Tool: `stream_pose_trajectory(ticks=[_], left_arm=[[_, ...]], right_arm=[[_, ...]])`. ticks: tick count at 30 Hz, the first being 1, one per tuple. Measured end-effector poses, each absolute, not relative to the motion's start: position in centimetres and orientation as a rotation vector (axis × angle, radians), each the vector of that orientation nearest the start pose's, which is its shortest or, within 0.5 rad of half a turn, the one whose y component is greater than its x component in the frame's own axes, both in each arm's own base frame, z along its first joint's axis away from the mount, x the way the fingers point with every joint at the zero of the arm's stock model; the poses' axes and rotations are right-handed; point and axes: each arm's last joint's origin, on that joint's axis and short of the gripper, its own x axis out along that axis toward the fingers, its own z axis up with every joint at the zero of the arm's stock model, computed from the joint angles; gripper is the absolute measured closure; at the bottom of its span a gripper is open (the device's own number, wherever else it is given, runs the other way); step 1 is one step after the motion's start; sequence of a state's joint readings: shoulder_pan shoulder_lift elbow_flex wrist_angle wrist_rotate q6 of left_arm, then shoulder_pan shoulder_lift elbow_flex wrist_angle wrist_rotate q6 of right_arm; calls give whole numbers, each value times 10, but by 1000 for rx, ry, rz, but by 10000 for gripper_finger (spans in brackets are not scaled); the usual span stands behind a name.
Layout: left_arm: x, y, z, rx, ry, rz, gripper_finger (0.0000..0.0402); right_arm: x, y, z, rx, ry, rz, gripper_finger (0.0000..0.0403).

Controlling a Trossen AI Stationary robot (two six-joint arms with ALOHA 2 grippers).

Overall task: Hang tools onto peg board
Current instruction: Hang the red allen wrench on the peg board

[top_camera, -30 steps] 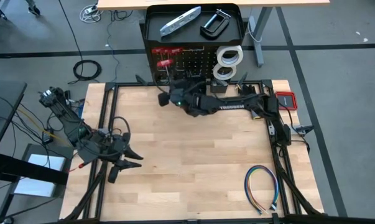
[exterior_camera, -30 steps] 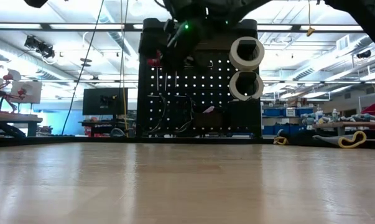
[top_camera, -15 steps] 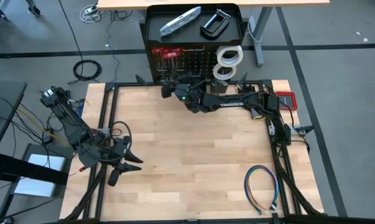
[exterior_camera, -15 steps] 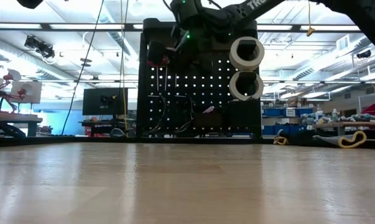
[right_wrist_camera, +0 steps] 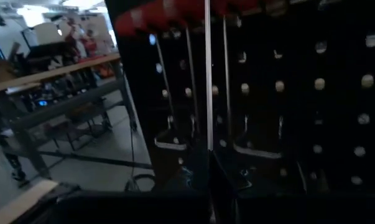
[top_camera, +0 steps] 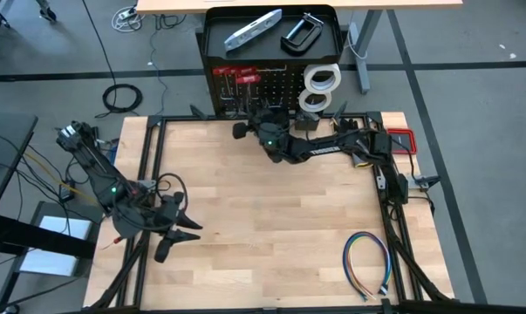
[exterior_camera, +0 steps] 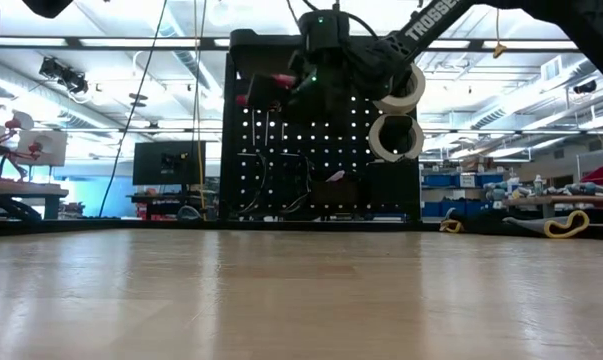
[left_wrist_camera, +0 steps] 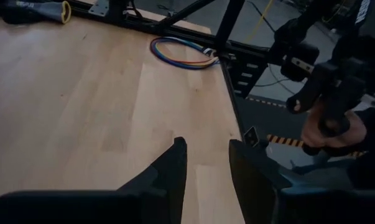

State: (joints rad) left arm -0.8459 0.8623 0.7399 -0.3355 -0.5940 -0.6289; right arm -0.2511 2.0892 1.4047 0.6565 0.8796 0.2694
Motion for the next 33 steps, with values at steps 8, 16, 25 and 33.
stream_pose_trajectory(ticks=[8, 16, 25, 33], left_arm=[[133, -125, 293, -266, 399, -126, 277], [133, -125, 290, -246, 410, -116, 277], [132, -122, 288, -216, 415, -68, 277], [133, -122, 288, -212, 401, -40, 277]], right_arm=[[438, -163, 225, 232, -123, -1130, 396], [435, -169, 220, 210, -65, -1188, 396], [432, -175, 220, 215, -80, -1227, 396], [428, -184, 212, 234, -10, -1221, 396]])
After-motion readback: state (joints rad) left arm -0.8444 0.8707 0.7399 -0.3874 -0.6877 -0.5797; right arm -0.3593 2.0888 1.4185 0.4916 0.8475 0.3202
